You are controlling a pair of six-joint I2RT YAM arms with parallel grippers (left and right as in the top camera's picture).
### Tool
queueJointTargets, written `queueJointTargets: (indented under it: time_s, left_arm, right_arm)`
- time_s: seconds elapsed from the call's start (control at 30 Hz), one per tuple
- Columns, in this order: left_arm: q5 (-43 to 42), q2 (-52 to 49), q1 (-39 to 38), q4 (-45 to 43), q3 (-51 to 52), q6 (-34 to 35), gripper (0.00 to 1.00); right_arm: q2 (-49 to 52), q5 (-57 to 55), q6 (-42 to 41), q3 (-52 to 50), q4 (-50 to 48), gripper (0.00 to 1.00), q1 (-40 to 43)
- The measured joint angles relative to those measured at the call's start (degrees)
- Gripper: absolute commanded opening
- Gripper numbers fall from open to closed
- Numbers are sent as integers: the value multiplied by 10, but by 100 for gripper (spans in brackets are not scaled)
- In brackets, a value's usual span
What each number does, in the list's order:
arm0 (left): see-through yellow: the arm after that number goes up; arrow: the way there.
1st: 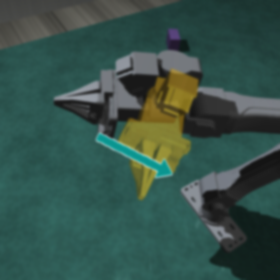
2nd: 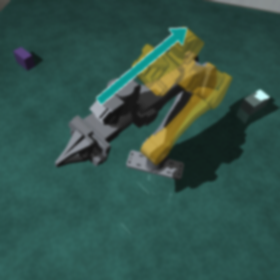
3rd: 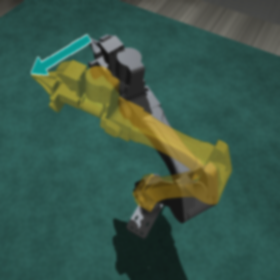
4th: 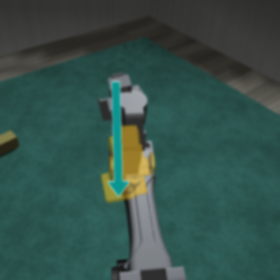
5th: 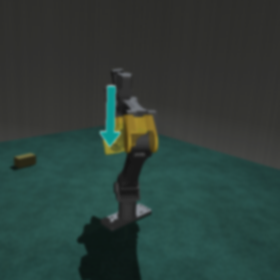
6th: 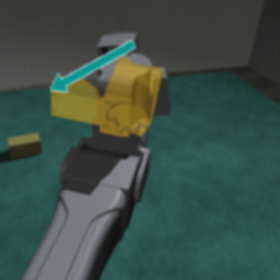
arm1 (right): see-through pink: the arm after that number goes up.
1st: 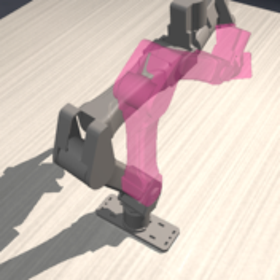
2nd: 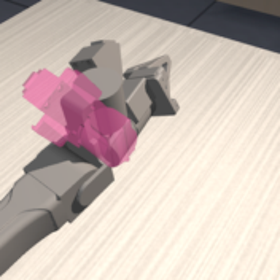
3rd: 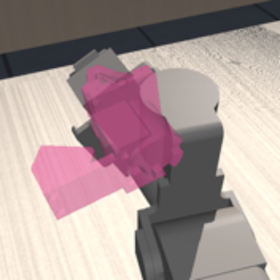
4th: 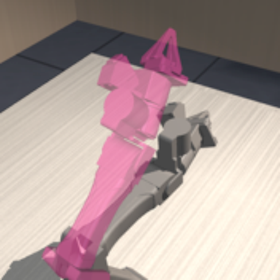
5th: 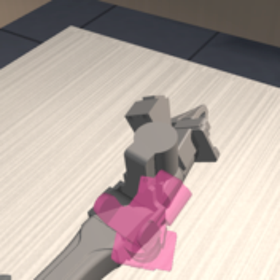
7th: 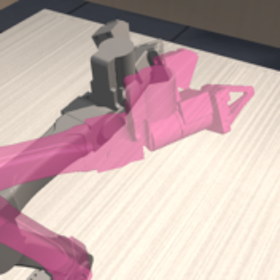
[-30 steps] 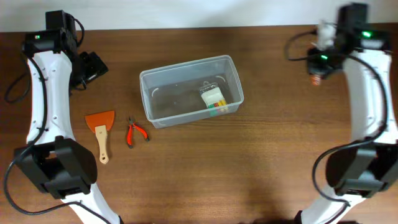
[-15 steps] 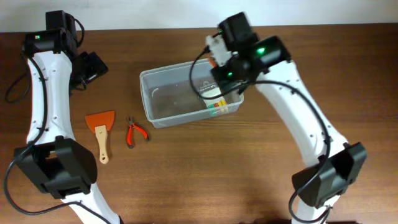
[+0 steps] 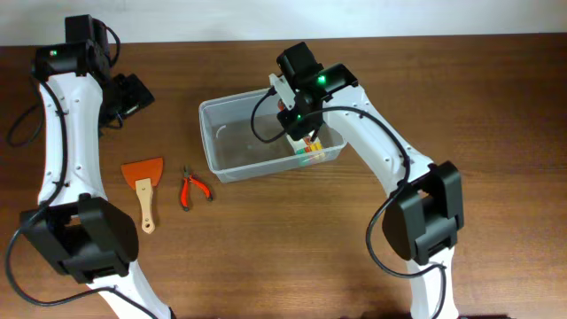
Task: Pack container
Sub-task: 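Carry the socket rail left and lower it into the box, then open the right gripper and withdraw it up and right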
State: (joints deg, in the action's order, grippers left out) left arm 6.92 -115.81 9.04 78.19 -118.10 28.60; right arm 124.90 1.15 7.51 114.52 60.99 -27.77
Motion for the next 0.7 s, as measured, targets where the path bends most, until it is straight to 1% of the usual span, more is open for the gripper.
queueJointTargets:
  time_s: [0.23, 0.3, 0.33, 0.4, 0.47, 0.57, 0.6, 0.7]
  left_arm:
    - [0, 0, 0, 0, 0, 0, 99]
    - [0, 0, 0, 0, 0, 0, 99]
    - [0, 0, 0, 0, 0, 0, 99]
    - [0, 0, 0, 0, 0, 0, 99]
    - [0, 0, 0, 0, 0, 0, 99]
    - [0, 0, 0, 0, 0, 0, 99]
    - [0, 0, 0, 0, 0, 0, 99]
    - [0, 0, 0, 0, 0, 0, 99]
  right_arm:
    - [39, 0, -11, 0, -4, 5, 18]
    - [56, 0, -14, 0, -5, 19, 26]
    - [58, 0, -15, 0, -5, 20, 30]
    - [58, 0, -16, 0, -6, 39, 37]
    - [58, -1, -14, 0, -8, 46, 44]
    - [58, -2, -16, 0, -8, 65, 51]
    - [58, -2, -16, 0, -8, 68, 53]
    - [58, -2, -16, 0, -7, 70, 53]
